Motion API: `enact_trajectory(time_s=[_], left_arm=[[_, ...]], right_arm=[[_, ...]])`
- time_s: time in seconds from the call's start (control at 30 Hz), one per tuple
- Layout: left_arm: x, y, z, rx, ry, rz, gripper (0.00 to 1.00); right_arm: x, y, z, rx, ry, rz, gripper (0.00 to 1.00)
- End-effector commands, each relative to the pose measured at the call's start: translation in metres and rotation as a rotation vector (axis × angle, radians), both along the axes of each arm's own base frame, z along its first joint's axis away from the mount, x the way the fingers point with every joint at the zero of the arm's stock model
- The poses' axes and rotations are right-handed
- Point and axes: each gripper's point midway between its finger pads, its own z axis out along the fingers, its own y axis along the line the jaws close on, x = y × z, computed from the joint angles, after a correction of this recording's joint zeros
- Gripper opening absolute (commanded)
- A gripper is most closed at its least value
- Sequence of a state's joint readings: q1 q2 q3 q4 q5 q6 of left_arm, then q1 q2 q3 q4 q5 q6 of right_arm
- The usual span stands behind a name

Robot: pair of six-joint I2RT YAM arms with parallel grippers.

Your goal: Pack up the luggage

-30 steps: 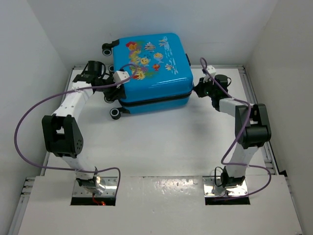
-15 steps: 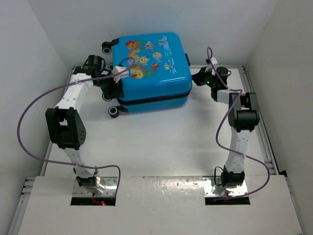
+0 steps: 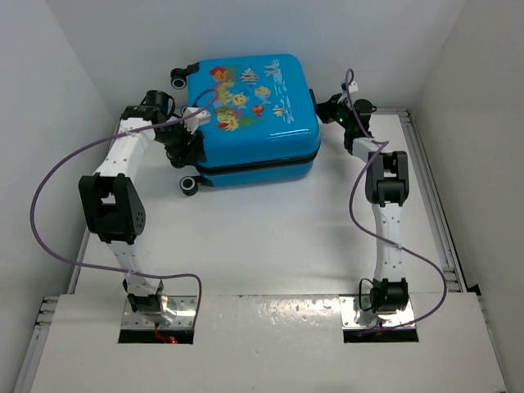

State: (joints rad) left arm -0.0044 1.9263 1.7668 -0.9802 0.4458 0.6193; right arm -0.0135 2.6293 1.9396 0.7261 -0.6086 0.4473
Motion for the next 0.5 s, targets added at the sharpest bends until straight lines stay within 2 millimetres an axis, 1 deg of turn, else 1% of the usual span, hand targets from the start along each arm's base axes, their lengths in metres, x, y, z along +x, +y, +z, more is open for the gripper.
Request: enact_trajectory(time_s=[0.0, 0.03, 0.07, 0.1, 0.13, 0.17, 0.2, 0.23, 0.27, 0.3, 0.33, 0.37, 0.4, 0.43, 0.47], left_arm=[[0.091, 0.069, -0.029, 0.198, -0.242, 0.321, 0.0], [0.087, 0.069, -0.036, 0.195, -0.221, 0.328, 0.0], [0.087, 0.069, -0.03, 0.193, -0.233, 0.329, 0.0], [0.083, 0.069, -0.035, 0.195, -0.219, 0.327, 0.0], [0.085, 0.067, -0.029, 0.185, -0.238, 0.324, 0.0], [0.083, 0.062, -0.032, 0.18, -0.228, 0.322, 0.0], [0.083, 0.062, -0.032, 0.18, -0.228, 0.322, 0.0], [0.081, 0.062, -0.036, 0.181, -0.219, 0.321, 0.0], [0.081, 0.062, -0.036, 0.181, -0.218, 0.321, 0.0], [0.081, 0.062, -0.036, 0.181, -0.218, 0.321, 0.0], [0.078, 0.062, -0.04, 0.182, -0.208, 0.32, 0.0], [0.078, 0.06, -0.035, 0.172, -0.218, 0.315, 0.0], [0.078, 0.06, -0.03, 0.171, -0.227, 0.316, 0.0], [0.079, 0.058, -0.032, 0.163, -0.23, 0.311, 0.0], [0.079, 0.058, -0.025, 0.161, -0.243, 0.312, 0.0]], right_arm=[[0.048, -0.09, 0.036, 0.002, -0.135, -0.344, 0.0], [0.054, -0.091, 0.025, 0.003, -0.129, -0.361, 0.0], [0.059, -0.095, 0.037, 0.008, -0.156, -0.38, 0.0], [0.061, -0.093, 0.034, 0.0, -0.161, -0.381, 0.0], [0.065, -0.095, 0.038, -0.01, -0.186, -0.393, 0.0], [0.067, -0.096, 0.032, -0.003, -0.188, -0.425, 0.0], [0.068, -0.094, 0.024, -0.029, -0.197, -0.437, 0.0], [0.071, -0.095, 0.027, -0.041, -0.219, -0.461, 0.0], [0.073, -0.09, 0.015, -0.054, -0.221, -0.473, 0.0], [0.074, -0.09, 0.011, -0.056, -0.221, -0.481, 0.0], [0.076, -0.091, 0.018, -0.053, -0.237, -0.5, 0.0], [0.077, -0.084, 0.014, -0.053, -0.233, -0.492, 0.0], [0.076, -0.082, 0.006, -0.05, -0.22, -0.492, 0.03], [0.074, -0.075, 0.0, -0.046, -0.208, -0.483, 0.07], [0.073, -0.075, 0.005, -0.046, -0.21, -0.482, 0.1]])
